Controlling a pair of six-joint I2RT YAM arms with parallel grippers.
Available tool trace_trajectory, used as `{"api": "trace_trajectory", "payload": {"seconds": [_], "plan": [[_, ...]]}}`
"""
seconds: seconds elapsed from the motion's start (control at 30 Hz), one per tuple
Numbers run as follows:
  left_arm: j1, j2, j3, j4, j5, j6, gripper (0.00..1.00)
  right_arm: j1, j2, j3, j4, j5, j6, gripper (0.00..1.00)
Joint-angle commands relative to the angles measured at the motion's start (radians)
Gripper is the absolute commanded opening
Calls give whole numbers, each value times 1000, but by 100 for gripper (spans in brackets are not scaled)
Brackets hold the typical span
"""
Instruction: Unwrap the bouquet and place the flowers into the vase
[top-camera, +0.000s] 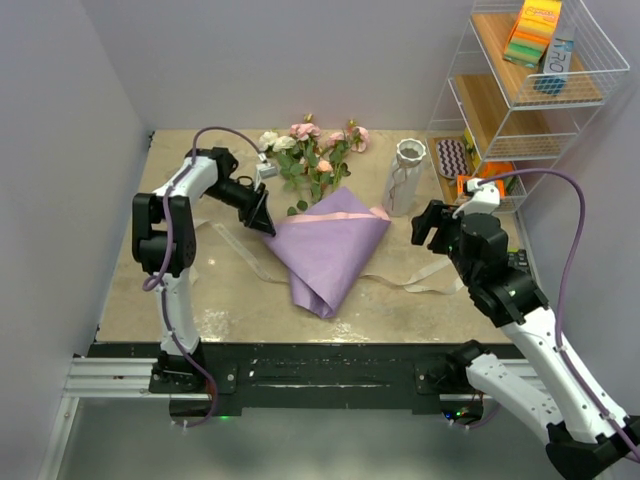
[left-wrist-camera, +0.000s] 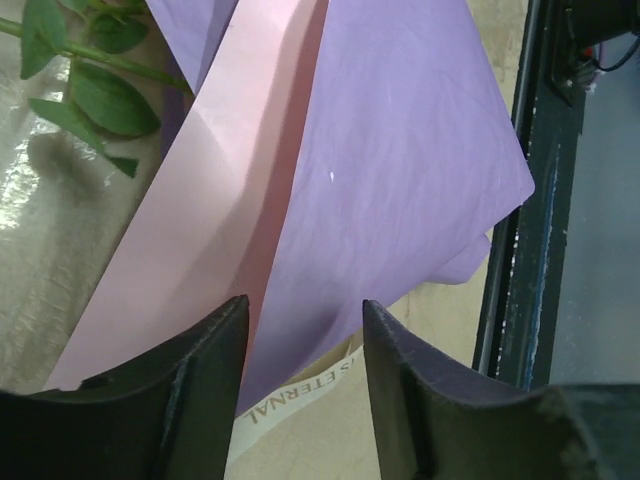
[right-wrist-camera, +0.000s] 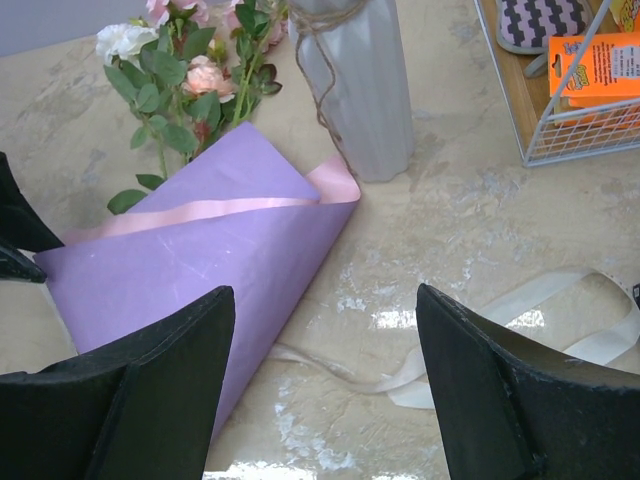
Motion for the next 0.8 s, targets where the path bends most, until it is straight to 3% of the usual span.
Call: {"api": "trace_trajectory", "payload": {"seconds": [0.0,0.03,0.17,0.33,0.5,0.63,0.77], "plan": [[-13,-8,78,-129,74,99,45,1,1,31,11,14,-12,77],[-19,-16,82,-128,75,96,35,0,3,31,14,14,-9,77],[-74,-63,125,-128,77,58,12,0,4,40,11,15,-9,77],[-226,-100,202,-126,111,-31,15,3,0,74,-3,21,-12,77],[-405,-77,387,-97,118,-175,10,1,-14,123,-32,50,-21,77],[-489,-57,541,-31,105,-302,25,0,-25,183,-58,86,-41,79],[-607,-57,575,82,47,-404,30,0,-27,235,-80,103,-46,79]]}}
